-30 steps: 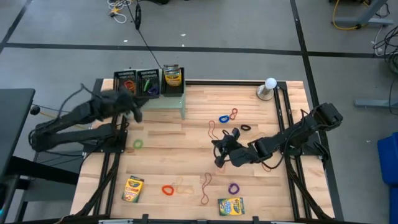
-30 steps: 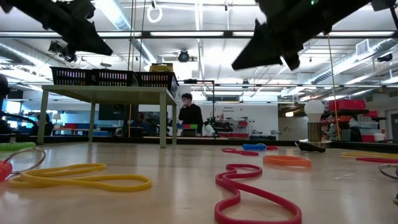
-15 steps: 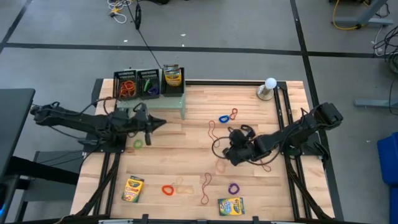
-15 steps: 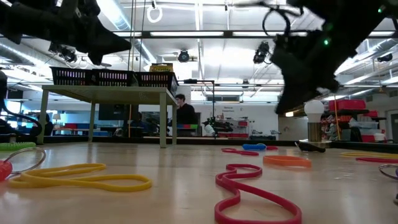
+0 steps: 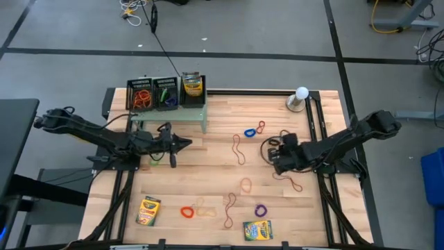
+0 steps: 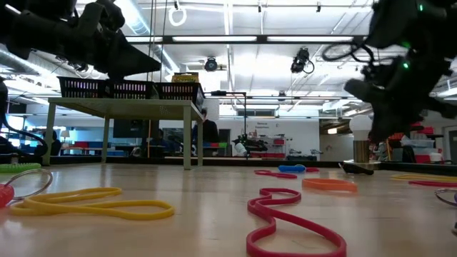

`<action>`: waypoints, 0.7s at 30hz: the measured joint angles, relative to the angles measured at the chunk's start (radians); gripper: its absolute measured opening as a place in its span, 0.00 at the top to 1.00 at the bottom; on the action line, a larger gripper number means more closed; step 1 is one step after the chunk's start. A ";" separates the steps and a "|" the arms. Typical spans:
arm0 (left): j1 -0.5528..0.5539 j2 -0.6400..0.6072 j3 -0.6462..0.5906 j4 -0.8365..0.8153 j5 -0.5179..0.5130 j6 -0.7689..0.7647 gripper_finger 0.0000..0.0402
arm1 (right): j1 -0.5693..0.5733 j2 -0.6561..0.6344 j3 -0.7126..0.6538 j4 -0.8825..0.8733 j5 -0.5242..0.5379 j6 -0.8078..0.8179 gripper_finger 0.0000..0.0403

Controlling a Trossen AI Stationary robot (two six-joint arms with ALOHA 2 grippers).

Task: Pick & Place Office Desk Supplies
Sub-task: Put the black spring keychain into the middle black bin on the shelf

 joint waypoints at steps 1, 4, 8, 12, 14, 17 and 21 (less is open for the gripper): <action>0.000 0.010 0.000 0.011 0.000 0.000 0.94 | -0.011 -0.028 -0.033 0.012 -0.002 0.033 0.97; 0.000 0.018 0.000 0.014 0.000 -0.036 0.94 | -0.047 -0.097 -0.117 0.039 -0.003 0.106 0.95; 0.001 0.018 0.000 0.014 0.000 -0.053 0.94 | -0.102 -0.137 -0.214 0.191 -0.003 0.101 0.88; 0.001 0.018 0.000 0.012 0.000 -0.050 0.94 | -0.160 -0.135 -0.297 0.371 -0.015 0.035 0.78; 0.001 0.018 0.000 0.012 0.000 -0.050 0.94 | -0.187 -0.135 -0.323 0.419 -0.015 0.009 0.74; 0.001 0.018 0.000 0.011 0.000 -0.050 0.94 | -0.227 -0.135 -0.346 0.462 -0.019 -0.039 0.69; 0.001 0.018 0.000 0.011 0.000 -0.050 0.94 | -0.270 -0.135 -0.365 0.543 -0.051 -0.122 0.68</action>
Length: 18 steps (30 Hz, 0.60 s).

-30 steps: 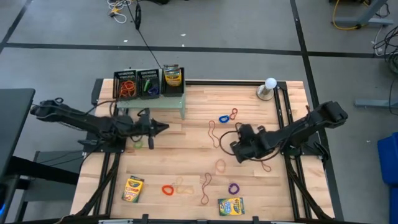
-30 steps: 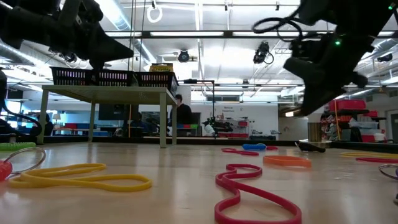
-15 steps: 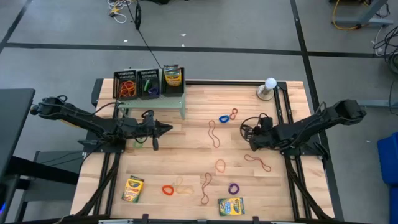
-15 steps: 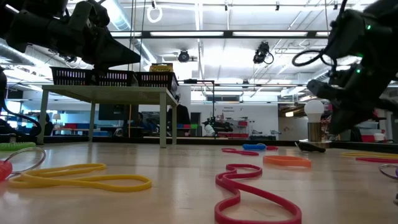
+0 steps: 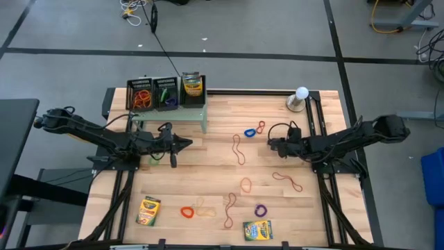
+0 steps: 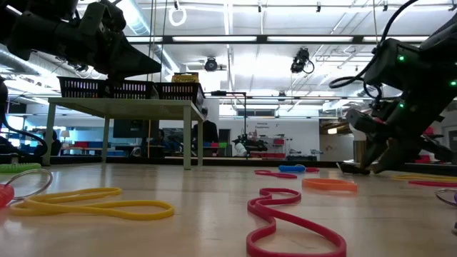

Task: Pick & Place Office Desk Supplies
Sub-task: Put the black spring keychain into the middle black bin on the shelf

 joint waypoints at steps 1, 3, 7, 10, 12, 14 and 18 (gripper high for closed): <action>0.000 0.000 0.000 0.000 0.000 0.000 0.94 | -0.010 0.000 -0.004 0.018 -0.006 -0.020 0.68; 0.000 0.000 0.000 0.000 0.000 0.000 0.94 | -0.027 0.000 -0.013 0.053 -0.017 -0.048 0.70; 0.000 0.000 0.000 0.000 0.000 0.000 0.94 | -0.046 0.000 -0.016 0.072 -0.033 -0.084 0.73; 0.000 0.000 0.000 0.000 0.000 0.000 0.94 | -0.045 0.000 -0.016 0.075 -0.034 -0.102 0.77; 0.000 0.000 0.000 0.000 0.000 0.000 0.94 | -0.045 0.000 -0.016 0.080 -0.035 -0.119 0.80; 0.000 0.000 0.000 0.000 0.000 0.000 0.94 | -0.045 0.000 -0.016 0.091 -0.039 -0.139 0.84; 0.000 0.000 0.000 0.000 0.000 0.000 0.94 | -0.045 0.000 -0.016 0.104 -0.041 -0.166 0.90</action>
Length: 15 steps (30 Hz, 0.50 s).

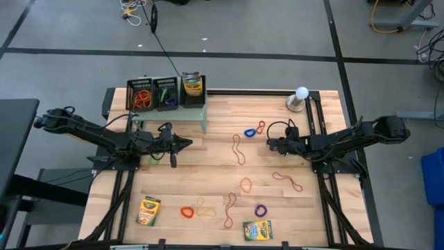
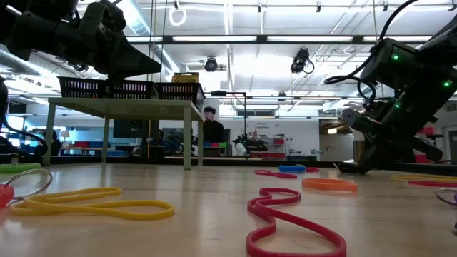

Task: Pick & Place Office Desk Supplies
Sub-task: Put the black spring keychain into the middle black bin on the shelf

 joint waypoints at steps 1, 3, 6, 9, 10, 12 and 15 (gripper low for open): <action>0.000 0.000 0.000 0.000 0.000 0.000 0.94 | 0.000 0.000 0.000 0.000 0.000 -0.008 0.92; 0.000 0.000 0.000 0.000 0.000 0.000 0.94 | 0.000 0.000 0.000 0.000 0.002 -0.014 0.94; 0.000 0.000 0.000 0.000 0.000 0.000 0.94 | 0.000 0.000 0.000 -0.001 0.004 -0.029 0.95; 0.000 0.000 0.000 0.000 0.000 0.000 0.94 | 0.000 0.000 0.000 -0.001 0.000 -0.046 0.95; 0.000 0.000 0.000 0.000 0.000 0.000 0.94 | 0.000 0.000 0.000 -0.001 -0.004 -0.050 0.94; 0.000 0.000 0.000 0.000 0.000 0.000 0.94 | 0.000 0.000 0.000 -0.001 -0.012 -0.059 0.91; 0.000 0.000 0.000 0.000 0.000 0.000 0.94 | 0.000 0.000 0.000 -0.001 -0.017 -0.081 0.84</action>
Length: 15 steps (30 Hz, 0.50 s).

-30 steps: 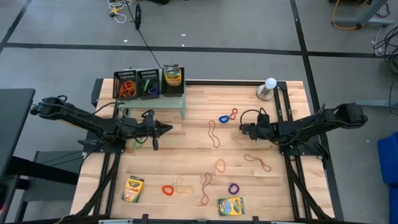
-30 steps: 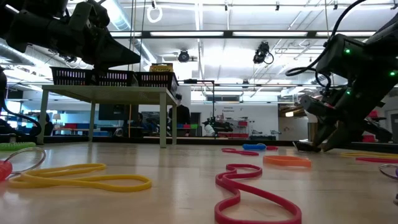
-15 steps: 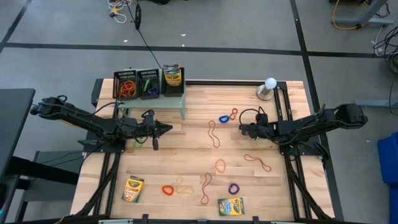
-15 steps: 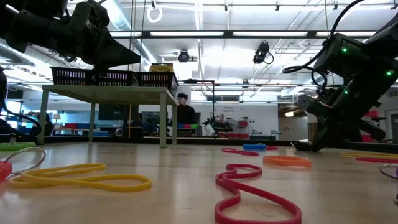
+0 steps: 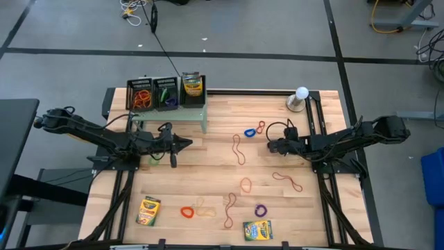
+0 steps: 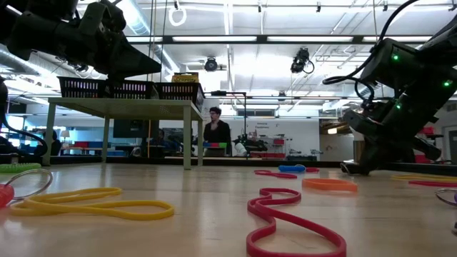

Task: Pick & Place Office Desk Supplies
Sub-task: Put the black spring keychain into the middle black bin on the shelf

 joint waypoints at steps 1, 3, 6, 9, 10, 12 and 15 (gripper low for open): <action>0.000 0.000 0.000 0.000 0.000 0.000 0.94 | 0.000 0.000 0.000 0.001 0.001 -0.009 0.82; 0.000 0.000 0.000 0.000 0.000 0.000 0.94 | 0.000 0.000 0.000 0.007 -0.003 -0.017 0.77; 0.000 0.000 0.000 0.000 0.000 0.000 0.94 | 0.000 0.000 0.000 0.027 -0.030 -0.034 0.73; 0.000 0.000 0.000 0.000 0.000 0.000 0.94 | 0.001 0.000 0.000 0.062 -0.059 -0.064 0.72; 0.000 0.000 0.000 0.000 0.000 0.000 0.94 | 0.001 0.000 0.000 0.070 -0.064 -0.071 0.72; 0.000 0.000 0.000 0.000 0.000 0.000 0.94 | 0.001 0.000 0.000 0.076 -0.069 -0.086 0.73; 0.000 0.000 0.000 0.000 0.000 0.000 0.94 | 0.001 0.000 0.000 0.077 -0.074 -0.091 0.74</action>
